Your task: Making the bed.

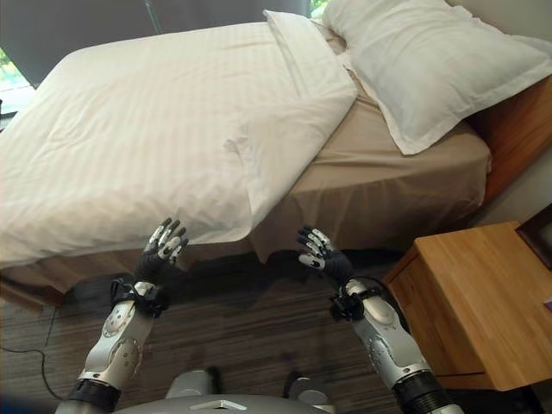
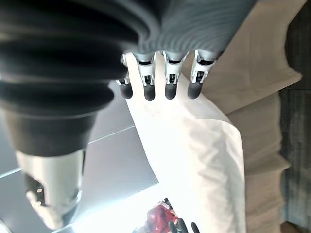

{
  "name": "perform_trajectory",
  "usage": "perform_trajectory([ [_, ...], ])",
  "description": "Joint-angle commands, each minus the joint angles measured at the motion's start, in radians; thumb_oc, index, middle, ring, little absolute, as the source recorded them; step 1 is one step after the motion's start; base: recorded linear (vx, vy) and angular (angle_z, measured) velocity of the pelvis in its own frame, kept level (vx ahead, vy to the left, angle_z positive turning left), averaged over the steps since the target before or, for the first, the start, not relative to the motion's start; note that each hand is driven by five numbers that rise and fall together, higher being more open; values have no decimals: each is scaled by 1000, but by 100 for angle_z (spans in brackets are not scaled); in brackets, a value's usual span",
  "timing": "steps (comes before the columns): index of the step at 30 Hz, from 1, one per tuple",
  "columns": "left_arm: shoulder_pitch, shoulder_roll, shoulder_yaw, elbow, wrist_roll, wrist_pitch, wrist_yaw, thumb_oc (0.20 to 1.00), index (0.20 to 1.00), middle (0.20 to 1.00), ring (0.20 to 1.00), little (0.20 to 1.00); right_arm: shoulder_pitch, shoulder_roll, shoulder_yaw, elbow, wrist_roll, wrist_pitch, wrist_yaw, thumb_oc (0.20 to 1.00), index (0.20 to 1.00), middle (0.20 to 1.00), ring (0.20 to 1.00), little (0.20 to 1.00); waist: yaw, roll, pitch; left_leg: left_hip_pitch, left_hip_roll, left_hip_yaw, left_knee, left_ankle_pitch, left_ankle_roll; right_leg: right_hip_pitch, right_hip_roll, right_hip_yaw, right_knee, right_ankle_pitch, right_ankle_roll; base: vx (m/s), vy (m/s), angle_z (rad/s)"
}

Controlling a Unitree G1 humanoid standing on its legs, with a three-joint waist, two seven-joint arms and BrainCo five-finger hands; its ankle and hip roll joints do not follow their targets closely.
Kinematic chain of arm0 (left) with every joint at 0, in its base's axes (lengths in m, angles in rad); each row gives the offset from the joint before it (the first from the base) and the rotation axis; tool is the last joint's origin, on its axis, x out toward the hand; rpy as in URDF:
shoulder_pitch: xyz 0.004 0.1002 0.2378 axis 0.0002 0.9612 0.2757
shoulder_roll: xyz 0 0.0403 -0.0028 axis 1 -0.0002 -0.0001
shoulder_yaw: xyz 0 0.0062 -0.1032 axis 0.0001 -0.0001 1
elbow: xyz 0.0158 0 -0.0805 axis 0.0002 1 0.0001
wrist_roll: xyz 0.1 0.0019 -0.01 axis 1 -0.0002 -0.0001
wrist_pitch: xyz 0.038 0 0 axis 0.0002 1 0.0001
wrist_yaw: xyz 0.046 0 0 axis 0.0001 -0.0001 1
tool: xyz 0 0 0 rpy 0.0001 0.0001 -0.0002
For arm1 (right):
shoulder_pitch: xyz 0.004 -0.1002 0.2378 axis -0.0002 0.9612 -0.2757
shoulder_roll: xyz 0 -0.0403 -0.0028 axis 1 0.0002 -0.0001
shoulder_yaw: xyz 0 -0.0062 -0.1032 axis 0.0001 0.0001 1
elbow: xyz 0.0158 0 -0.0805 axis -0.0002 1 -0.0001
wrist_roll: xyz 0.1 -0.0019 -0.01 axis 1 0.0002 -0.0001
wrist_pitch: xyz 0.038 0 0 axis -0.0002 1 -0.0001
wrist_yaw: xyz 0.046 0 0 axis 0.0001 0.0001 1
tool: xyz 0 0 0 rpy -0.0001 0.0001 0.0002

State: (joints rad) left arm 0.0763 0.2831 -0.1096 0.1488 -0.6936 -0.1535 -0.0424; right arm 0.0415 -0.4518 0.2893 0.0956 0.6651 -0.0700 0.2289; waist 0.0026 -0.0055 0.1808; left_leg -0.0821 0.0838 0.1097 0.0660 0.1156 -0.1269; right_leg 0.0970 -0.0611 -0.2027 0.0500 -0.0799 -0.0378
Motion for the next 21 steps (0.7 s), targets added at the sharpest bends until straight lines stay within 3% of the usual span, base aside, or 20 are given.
perform_trajectory([
  [1,-5,28,59,-84,34,-62,-2,1000,1000,1000,1000,1000,1,5,5,-59,-15,-33,35,1000,1000,1000,1000,1000,4,5,0,-42,-16,-48,-71,115,-11,101,-6,80,-137,66,124,175,20,-68],
  [6,1,30,67,-55,45,-60,0,1000,1000,1000,1000,1000,16,1,10,-63,-28,-19,48,1000,1000,1000,1000,1000,1,4,-17,-26,-27,-34,-62,84,11,119,-4,110,-137,42,129,180,64,-47],
  [9,-7,36,56,-49,61,-64,17,1000,1000,1000,1000,1000,21,28,-10,-61,-13,-20,29,1000,1000,1000,1000,1000,-11,-13,-34,8,-36,-17,-43,15,55,118,-47,139,-112,42,155,285,263,-18],
  [12,-11,62,63,-64,94,-59,34,1000,1000,1000,1000,1000,-2,67,10,-48,6,-21,17,1000,1000,1000,1000,1000,-3,-18,-21,61,-38,28,-53,-38,99,12,-69,176,104,96,206,114,161,-30],
  [13,-11,62,63,-65,94,-59,34,1000,1000,1000,1000,1000,-3,68,10,-47,6,-21,17,1000,1000,1000,1000,1000,0,-19,-22,60,-38,32,-53,-38,99,6,-70,180,110,93,206,14,121,-48],
  [15,-32,86,64,-70,102,-60,41,1000,1000,1000,1000,1000,-41,80,40,-42,-7,-23,16,1000,1000,1000,1000,1000,-4,-10,15,97,-34,55,-63,-53,119,-104,-79,169,302,175,258,12,162,-45],
  [18,-33,106,58,-83,117,-56,24,1000,1000,1000,1000,1000,-35,77,55,-60,-34,-12,38,1000,1000,1000,1000,1000,-24,6,24,145,-27,43,-92,-66,122,-167,-101,155,360,190,246,158,125,-4],
  [21,-42,112,50,-100,109,-54,7,1000,1000,1000,1000,1000,-26,69,57,-65,-51,-4,50,1000,1000,1000,1000,1000,-41,1,17,180,-31,17,-110,-83,109,-175,-135,148,232,202,228,243,-19,14],
])
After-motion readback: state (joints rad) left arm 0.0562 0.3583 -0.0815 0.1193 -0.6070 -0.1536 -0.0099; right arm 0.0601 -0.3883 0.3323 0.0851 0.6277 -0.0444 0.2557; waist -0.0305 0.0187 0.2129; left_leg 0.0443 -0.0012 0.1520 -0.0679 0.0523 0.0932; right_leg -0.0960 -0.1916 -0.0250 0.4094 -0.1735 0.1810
